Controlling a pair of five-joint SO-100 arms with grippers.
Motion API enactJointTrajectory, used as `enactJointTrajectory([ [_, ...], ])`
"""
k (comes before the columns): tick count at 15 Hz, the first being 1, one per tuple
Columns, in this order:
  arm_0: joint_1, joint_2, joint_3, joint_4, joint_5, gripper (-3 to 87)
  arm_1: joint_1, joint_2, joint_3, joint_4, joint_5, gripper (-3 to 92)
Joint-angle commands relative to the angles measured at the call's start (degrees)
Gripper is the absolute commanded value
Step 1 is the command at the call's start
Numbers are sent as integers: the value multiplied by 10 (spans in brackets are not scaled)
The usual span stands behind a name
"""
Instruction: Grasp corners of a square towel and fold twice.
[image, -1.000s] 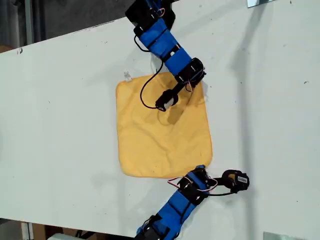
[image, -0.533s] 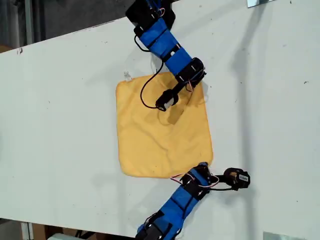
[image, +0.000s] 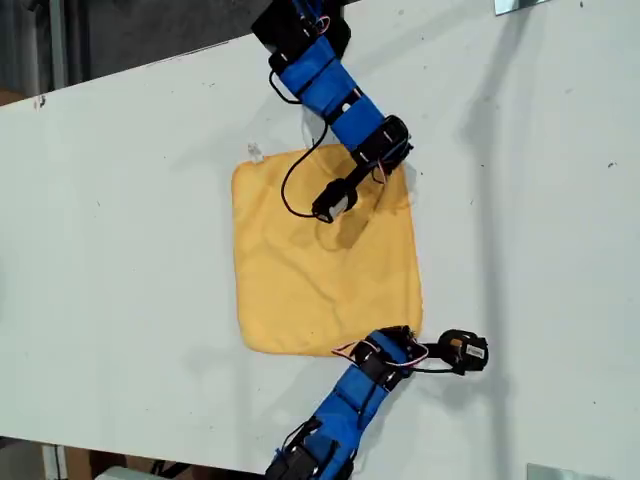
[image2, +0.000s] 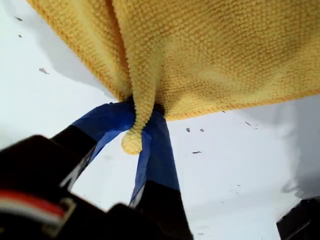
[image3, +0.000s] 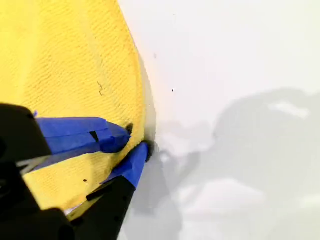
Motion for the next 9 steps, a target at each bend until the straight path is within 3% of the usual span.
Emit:
enactJointTrajectory([
  [1, -31, 1, -152, 168, 74, -16, -2, 28, -48, 54, 5, -1],
  [2, -48, -4, -209, 215, 125, -16, 11, 60, -59, 71, 4, -1],
  [9, -161, 190, -167, 230, 363, -16, 209, 287, -48, 49, -169, -1],
])
